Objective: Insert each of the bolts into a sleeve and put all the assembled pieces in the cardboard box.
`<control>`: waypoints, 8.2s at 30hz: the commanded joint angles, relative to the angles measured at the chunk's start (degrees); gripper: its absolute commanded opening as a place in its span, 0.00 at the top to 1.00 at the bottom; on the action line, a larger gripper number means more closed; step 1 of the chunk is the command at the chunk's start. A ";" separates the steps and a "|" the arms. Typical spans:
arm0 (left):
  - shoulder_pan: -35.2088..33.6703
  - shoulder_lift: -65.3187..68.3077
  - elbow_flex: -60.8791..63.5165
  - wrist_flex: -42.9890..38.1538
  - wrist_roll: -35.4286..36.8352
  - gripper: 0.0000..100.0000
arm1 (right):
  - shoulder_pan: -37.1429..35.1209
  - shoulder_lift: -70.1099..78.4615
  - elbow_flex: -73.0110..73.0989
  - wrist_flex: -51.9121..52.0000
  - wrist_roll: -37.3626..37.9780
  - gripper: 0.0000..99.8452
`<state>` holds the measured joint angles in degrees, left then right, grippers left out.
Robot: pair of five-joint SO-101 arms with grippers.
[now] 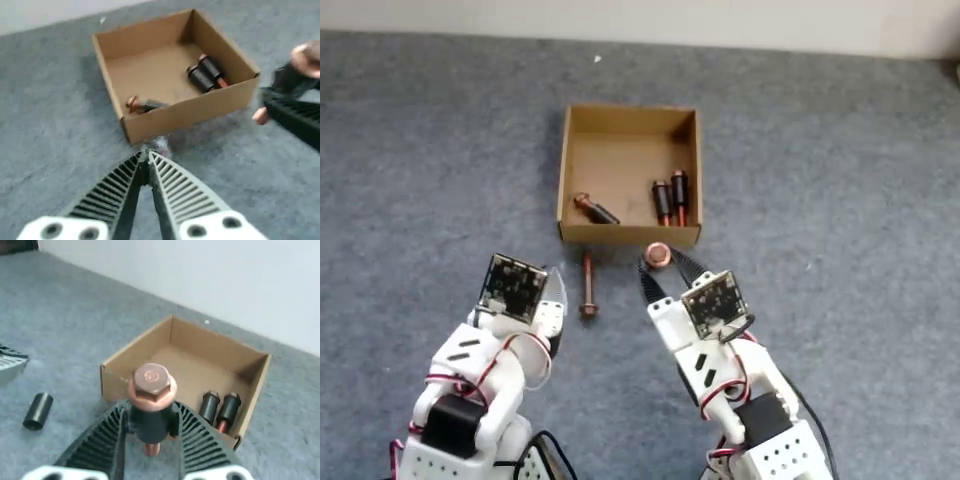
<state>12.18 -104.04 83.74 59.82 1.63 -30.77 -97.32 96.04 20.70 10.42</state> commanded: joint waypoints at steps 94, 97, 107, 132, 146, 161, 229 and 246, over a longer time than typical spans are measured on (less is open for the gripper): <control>-48.84 -0.48 13.32 -29.63 -0.35 0.99 | -26.15 118.20 -104.22 32.75 -10.81 0.89; -48.84 -0.48 13.32 -29.63 -0.35 0.99 | -26.15 121.98 -108.88 35.03 -12.75 0.89; -48.75 -0.48 13.32 -29.63 -0.35 0.99 | -23.78 132.35 -116.18 36.35 -12.92 0.89; -48.40 -0.40 13.32 -29.63 -0.35 0.99 | -16.92 110.90 -125.58 76.53 2.81 0.99; -46.29 -0.31 13.41 -29.27 -0.44 0.99 | -0.04 79.08 -85.32 67.03 3.34 0.99; -30.81 -0.13 6.46 -11.96 -1.14 0.78 | 18.15 63.34 -43.47 31.25 2.81 0.99; -6.46 84.97 -41.63 -3.60 39.56 0.99 | 20.97 63.25 -39.43 25.98 -0.88 0.99; -7.43 83.65 -39.60 -6.59 73.67 0.69 | 20.97 63.25 -39.43 25.98 -0.79 0.99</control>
<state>4.88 -18.15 44.00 54.29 74.51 -10.55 -32.00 56.84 47.78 9.89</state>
